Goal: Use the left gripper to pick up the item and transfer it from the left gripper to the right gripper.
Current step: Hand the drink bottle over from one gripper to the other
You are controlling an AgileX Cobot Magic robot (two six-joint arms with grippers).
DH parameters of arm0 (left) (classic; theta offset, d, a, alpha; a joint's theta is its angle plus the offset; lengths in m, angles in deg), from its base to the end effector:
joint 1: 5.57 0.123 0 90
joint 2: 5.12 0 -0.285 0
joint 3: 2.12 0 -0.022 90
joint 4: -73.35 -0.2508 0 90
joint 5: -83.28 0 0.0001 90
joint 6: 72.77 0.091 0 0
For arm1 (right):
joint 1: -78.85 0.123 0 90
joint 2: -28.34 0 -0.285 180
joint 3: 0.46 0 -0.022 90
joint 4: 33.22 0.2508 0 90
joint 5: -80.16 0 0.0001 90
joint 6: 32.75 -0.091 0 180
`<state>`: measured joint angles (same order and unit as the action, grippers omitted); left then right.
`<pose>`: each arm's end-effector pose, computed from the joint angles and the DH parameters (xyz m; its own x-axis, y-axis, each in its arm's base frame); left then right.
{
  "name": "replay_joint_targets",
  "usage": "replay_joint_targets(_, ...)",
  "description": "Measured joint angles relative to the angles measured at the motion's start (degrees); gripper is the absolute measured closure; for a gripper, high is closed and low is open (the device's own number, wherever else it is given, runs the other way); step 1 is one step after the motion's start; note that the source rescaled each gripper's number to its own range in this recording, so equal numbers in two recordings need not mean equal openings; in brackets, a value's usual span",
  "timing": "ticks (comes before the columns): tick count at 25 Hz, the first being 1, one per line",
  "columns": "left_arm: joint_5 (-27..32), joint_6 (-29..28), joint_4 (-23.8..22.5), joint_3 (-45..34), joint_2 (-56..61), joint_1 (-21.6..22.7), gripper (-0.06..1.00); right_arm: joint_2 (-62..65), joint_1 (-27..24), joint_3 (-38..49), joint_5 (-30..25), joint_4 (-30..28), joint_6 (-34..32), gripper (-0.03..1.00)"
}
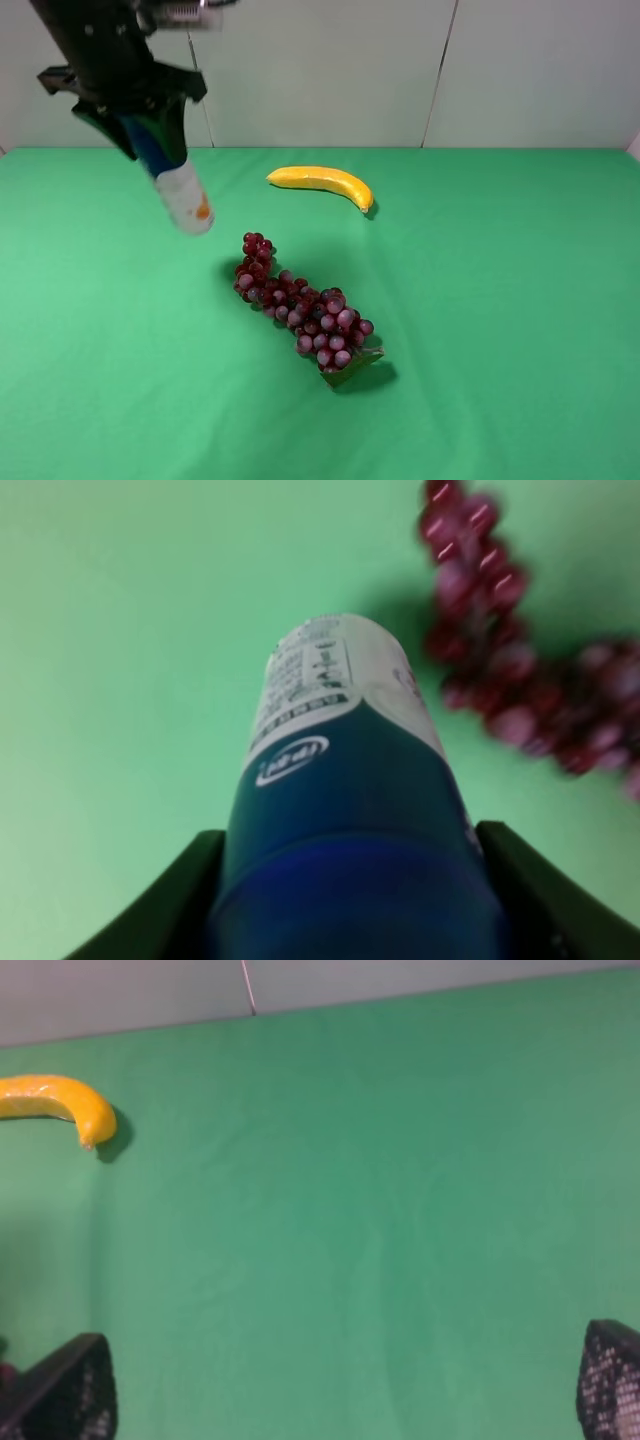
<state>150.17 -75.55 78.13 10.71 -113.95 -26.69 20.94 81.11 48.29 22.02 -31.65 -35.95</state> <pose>0.3430 -0.1400 0.3017 -0.9192 0.2682 -0.2885 0.3067 0.9468 -0.0970 -0.0038 0.0020 0.2802 -0.4141 0.0540 -0.9086 -0.0316 0.9968 0.0736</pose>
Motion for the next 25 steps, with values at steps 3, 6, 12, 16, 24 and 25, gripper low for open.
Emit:
replay_joint_targets(3,0.1,0.4,4.0,3.1,0.0,0.0,0.94,0.0,0.0,0.0,0.0,0.0,0.0,-0.03)
replay_joint_targets(6,0.1,1.8,8.1,4.1,0.0,-0.4,0.94,0.0,0.0,0.0,0.0,0.0,0.0,-0.03)
replay_joint_targets(12,0.0,2.8,9.8,4.2,0.0,-4.8,0.94,0.0,0.0,0.0,0.0,0.0,0.0,-0.03)
replay_joint_targets(16,-1.4,2.8,10.0,4.2,0.0,-9.4,0.94,0.0,0.0,0.0,0.0,0.0,0.0,-0.03)
replay_joint_targets(24,-8.2,2.8,10.1,4.2,0.0,-17.4,0.94,0.0,0.0,0.0,0.0,0.0,0.0,-0.03)
replay_joint_targets(25,-9.0,2.8,10.1,4.2,0.0,-18.0,0.94,0.0,0.0,0.0,0.0,0.0,0.0,-0.03)
